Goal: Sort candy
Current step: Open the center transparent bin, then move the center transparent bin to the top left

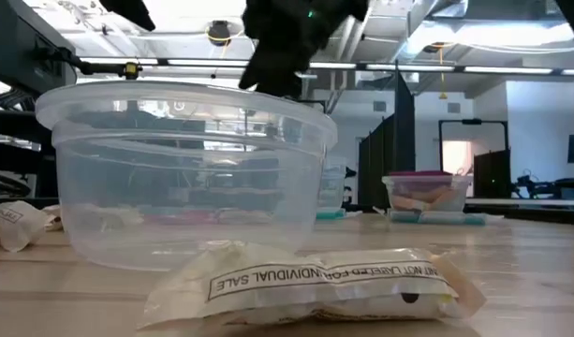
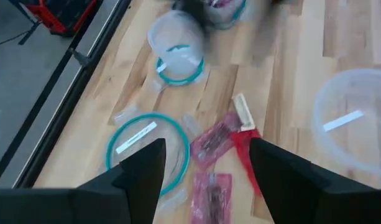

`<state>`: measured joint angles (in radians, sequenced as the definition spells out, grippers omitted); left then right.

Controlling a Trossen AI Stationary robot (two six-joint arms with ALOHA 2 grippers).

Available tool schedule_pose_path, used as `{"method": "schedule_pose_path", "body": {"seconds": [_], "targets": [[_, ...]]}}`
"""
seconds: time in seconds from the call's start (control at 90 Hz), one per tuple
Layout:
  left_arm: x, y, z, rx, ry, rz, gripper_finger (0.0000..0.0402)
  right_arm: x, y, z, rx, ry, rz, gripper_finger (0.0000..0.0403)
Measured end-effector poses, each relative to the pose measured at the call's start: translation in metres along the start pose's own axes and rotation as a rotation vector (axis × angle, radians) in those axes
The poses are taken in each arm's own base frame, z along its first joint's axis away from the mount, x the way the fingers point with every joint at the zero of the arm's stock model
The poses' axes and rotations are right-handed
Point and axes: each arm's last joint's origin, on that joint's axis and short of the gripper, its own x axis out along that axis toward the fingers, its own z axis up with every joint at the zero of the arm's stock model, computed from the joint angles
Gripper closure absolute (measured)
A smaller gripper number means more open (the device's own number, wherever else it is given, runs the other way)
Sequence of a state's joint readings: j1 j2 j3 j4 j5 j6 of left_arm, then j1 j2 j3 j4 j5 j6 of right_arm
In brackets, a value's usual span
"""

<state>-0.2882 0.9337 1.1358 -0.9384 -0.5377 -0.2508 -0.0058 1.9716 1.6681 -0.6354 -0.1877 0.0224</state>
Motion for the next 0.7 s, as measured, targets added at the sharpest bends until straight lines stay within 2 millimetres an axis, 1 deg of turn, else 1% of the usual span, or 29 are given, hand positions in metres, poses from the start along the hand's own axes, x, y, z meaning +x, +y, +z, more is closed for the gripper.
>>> {"method": "schedule_pose_path", "body": {"seconds": [0.067, 0.133, 0.167, 0.233, 0.344, 0.522, 0.622, 0.7], "targets": [[0.0, 0.0, 0.0, 0.003, 0.0, 0.0, 0.0183, 0.016, 0.029, -0.011, -0.046, 0.051, 0.033, 0.0167], [0.0, 0.0, -0.001, 0.016, 0.005, 0.001, 0.0183, 0.028, 0.053, -0.02, -0.053, 0.082, 0.006, 0.0168], [0.0, 0.0, -0.001, 0.023, 0.011, 0.003, 0.0183, 0.031, 0.061, -0.021, -0.045, 0.073, -0.015, 0.0168], [0.0, 0.0, -0.002, 0.027, 0.014, 0.004, 0.0183, 0.033, 0.072, -0.025, -0.023, 0.08, -0.061, 0.0168], [0.0, 0.0, -0.002, 0.03, 0.014, 0.003, 0.0183, 0.037, 0.077, -0.028, 0.026, 0.049, -0.105, 0.0168], [0.0, 0.0, -0.002, 0.011, 0.015, 0.004, 0.0183, 0.045, 0.072, -0.037, 0.155, 0.034, -0.112, 0.0168], [0.0, 0.001, -0.002, 0.001, 0.017, 0.005, 0.0183, 0.052, 0.071, -0.047, 0.187, 0.05, -0.11, 0.0168], [0.0, 0.001, -0.002, -0.011, 0.017, 0.005, 0.0183, 0.053, 0.072, -0.048, 0.196, 0.048, -0.108, 0.0168]]}}
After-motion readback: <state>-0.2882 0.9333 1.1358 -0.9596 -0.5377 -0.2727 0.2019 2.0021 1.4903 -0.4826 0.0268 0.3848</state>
